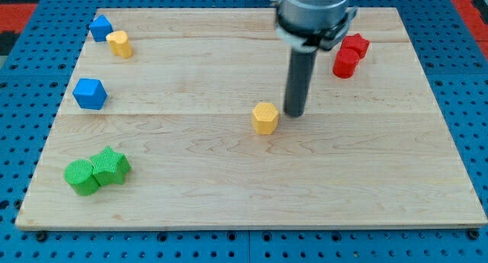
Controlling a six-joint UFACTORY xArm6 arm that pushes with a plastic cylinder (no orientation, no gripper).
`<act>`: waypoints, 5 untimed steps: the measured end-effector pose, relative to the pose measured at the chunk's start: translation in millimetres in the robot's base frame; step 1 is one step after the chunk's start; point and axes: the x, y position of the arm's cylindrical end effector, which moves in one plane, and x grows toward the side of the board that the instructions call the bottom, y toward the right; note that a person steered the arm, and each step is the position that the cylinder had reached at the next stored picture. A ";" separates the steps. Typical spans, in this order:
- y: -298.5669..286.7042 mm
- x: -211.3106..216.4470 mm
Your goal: Push the cube along with the hexagon diagonally up
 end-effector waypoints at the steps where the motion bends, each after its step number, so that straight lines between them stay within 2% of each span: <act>1: -45.6 18.6; 2: -162.9 5.2; 3: -168.3 25.8; 4: -207.4 27.5; 5: -283.0 13.9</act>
